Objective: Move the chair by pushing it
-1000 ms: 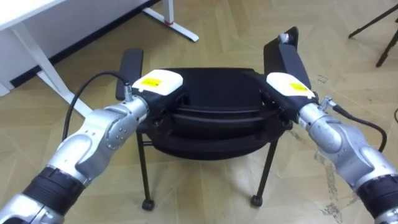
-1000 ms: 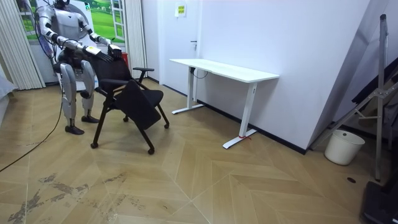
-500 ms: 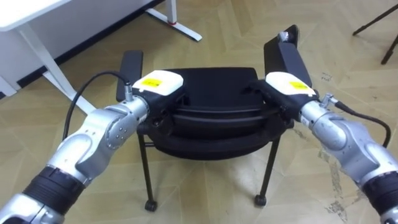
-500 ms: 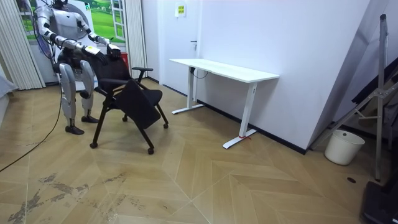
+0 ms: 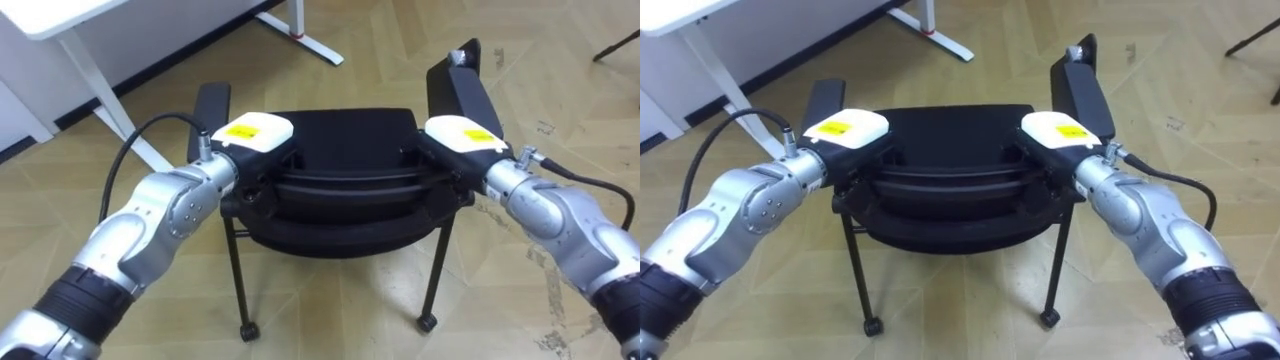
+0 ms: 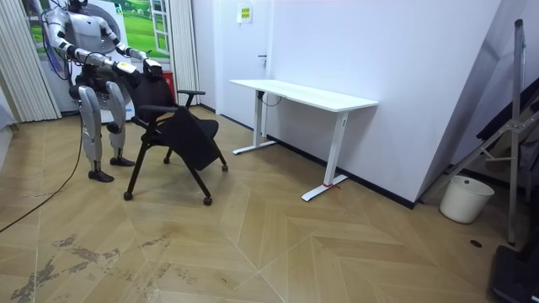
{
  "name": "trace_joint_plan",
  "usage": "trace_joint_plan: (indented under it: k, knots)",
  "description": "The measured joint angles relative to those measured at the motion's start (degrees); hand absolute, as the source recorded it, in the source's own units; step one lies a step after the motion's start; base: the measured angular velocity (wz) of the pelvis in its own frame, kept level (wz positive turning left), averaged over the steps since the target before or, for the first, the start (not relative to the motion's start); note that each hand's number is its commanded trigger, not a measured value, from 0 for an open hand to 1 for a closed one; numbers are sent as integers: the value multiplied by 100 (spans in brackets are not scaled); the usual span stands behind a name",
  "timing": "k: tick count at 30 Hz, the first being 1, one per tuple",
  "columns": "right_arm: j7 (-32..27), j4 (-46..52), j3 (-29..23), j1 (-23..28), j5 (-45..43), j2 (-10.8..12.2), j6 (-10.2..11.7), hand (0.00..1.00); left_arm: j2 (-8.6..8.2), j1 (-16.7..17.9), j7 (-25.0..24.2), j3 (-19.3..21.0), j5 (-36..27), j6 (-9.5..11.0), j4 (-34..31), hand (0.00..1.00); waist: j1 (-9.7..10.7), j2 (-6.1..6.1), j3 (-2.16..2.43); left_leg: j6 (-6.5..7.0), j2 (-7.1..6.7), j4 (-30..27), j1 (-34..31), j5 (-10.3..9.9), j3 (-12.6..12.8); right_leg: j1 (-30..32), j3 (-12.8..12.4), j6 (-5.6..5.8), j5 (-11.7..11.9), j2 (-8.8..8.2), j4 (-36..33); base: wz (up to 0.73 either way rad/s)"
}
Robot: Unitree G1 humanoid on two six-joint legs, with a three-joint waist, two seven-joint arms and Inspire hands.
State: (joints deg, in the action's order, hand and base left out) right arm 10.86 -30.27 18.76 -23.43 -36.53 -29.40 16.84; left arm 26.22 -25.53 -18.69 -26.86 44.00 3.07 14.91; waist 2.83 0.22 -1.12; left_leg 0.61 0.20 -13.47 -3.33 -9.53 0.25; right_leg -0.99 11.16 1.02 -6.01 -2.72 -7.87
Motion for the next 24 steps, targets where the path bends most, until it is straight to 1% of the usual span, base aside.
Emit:
trace_joint_plan:
  k: [14,20,21,22,23,24]
  knots:
    - [25,31,0,38,10,27,-16,100,12,0,-99,10,41,-2,-23,100,-30,-15,15,1,7,-46,8,1,8,-1,2,5,-3,-11,-68,0]
    - [-6,-47,15,38,18,55,-16,100,-28,14,-105,1,99,-23,-3,100,-15,-29,18,-1,27,-164,-11,0,13,-28,26,-1,-9,-6,-93,1]
    - [-19,-70,19,38,18,70,-16,100,-39,15,-105,1,119,-25,3,100,1,-62,11,-7,67,-313,-93,-10,49,-27,77,-15,-53,-17,-133,11]
    - [-23,-85,19,38,20,71,-13,100,-41,15,-104,1,120,-25,4,100,2,-67,10,-13,83,-441,-153,-52,55,-19,118,-26,-87,-15,-179,16]
    - [-22,-130,19,39,31,102,-10,100,-43,15,-105,2,126,-24,14,100,13,-80,4,-43,139,-779,-278,-191,74,-10,178,-67,-193,17,-300,13]
    - [-32,-225,18,37,32,174,-7,100,-53,15,-105,2,165,-8,69,100,2,-92,2,-91,227,-1107,-357,-313,142,-1,222,-106,-328,58,-486,12]
